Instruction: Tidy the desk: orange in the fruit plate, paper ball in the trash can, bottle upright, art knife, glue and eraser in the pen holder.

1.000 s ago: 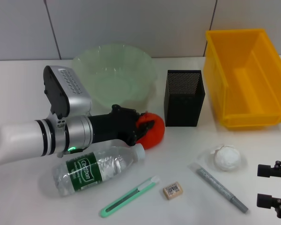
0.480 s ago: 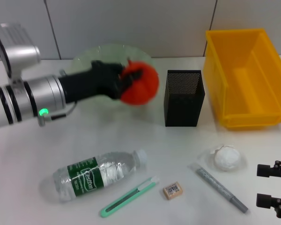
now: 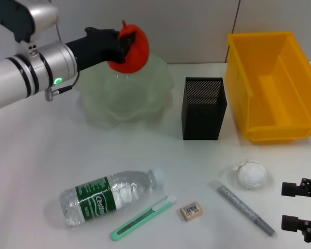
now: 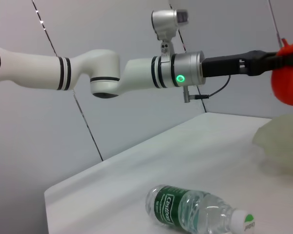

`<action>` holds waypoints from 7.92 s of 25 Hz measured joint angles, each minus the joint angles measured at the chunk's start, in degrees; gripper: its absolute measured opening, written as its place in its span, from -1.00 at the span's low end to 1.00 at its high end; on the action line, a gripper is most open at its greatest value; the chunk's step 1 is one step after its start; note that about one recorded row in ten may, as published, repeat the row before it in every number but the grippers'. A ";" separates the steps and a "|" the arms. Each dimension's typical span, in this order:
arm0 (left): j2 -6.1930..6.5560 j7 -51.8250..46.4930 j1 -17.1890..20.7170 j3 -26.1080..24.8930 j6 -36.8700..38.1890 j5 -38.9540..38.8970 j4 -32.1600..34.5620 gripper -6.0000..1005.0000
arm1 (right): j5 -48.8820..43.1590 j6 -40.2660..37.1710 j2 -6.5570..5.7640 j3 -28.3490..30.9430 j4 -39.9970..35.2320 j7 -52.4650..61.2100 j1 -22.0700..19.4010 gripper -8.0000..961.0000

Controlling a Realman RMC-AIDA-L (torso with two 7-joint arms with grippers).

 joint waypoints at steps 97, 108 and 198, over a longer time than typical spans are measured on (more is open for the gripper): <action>4.21 -3.44 28.99 5.11 48.45 3.53 13.41 0.62 | -33.67 29.63 1.63 -45.63 -5.10 69.48 31.25 0.44; 4.20 -3.12 29.10 5.11 48.30 3.53 13.36 0.62 | -36.27 12.85 0.76 -42.09 -34.73 72.64 26.20 0.14; 0.02 -65.11 5.43 44.61 31.38 46.78 48.95 0.62 | 7.55 6.12 -2.30 -6.86 -3.92 -0.25 -3.64 0.69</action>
